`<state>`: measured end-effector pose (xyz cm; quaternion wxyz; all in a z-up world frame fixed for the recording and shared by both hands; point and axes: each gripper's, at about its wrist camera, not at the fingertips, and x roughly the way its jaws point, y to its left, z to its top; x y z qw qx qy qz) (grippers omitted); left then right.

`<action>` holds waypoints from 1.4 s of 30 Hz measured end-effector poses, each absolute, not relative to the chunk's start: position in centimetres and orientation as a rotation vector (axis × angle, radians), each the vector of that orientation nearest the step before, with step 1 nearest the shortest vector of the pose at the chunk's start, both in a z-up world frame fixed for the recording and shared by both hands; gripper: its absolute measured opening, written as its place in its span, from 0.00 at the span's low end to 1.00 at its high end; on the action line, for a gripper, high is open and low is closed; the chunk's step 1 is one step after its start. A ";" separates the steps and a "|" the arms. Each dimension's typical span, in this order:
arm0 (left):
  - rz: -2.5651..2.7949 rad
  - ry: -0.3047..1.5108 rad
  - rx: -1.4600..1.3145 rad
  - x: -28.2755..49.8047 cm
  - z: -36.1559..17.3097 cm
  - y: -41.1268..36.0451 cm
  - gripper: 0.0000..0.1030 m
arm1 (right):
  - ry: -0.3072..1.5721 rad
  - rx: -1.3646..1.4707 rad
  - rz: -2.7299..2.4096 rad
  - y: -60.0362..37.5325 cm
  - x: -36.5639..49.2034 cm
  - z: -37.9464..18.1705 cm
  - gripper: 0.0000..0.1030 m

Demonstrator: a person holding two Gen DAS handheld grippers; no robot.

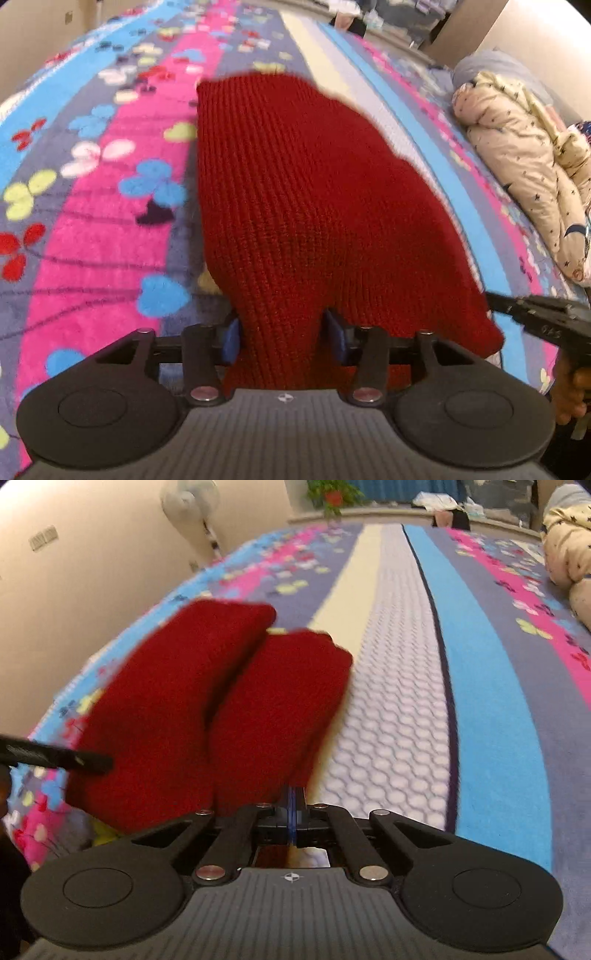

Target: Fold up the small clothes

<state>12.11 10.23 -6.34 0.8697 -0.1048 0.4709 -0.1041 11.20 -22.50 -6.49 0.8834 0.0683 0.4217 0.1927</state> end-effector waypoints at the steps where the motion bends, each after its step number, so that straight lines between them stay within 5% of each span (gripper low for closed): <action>1: -0.213 0.950 -0.224 11.9 -5.8 10.4 0.52 | 0.849 0.179 0.406 -22.9 11.0 -5.9 0.00; 4: -0.194 0.842 -0.183 11.1 -4.3 10.4 0.52 | 0.721 0.264 0.420 -23.9 9.9 -4.0 0.03; 6: -0.199 0.796 -0.122 10.8 -3.9 9.8 0.53 | 0.699 0.289 0.444 -23.8 9.5 -3.8 0.18; 8: -0.200 0.817 -0.037 11.0 -4.4 8.6 0.60 | 0.742 0.258 0.482 -22.9 9.4 -4.5 0.56; 14: -0.149 0.808 0.128 9.7 -5.3 6.5 0.69 | 0.848 0.040 0.377 -20.3 9.1 -6.5 0.57; 18: -0.094 0.710 0.157 6.8 -3.9 6.2 0.87 | 0.771 -0.003 0.275 -21.1 7.8 -4.8 0.57; 22: -0.094 0.640 0.160 3.7 -2.2 5.4 0.88 | 0.698 0.005 0.220 -22.5 5.5 -3.0 0.62; 26: -0.055 0.553 0.141 0.2 0.4 4.2 0.88 | 0.597 0.026 0.188 -23.1 2.5 -1.0 0.85; 32: -0.032 0.488 0.043 -4.6 2.6 2.8 0.88 | 0.513 0.122 0.160 -22.0 -2.6 0.8 0.94; 42: 0.062 0.602 0.052 -4.5 0.1 2.5 0.88 | 0.539 0.020 0.199 -19.0 -3.6 -0.5 0.94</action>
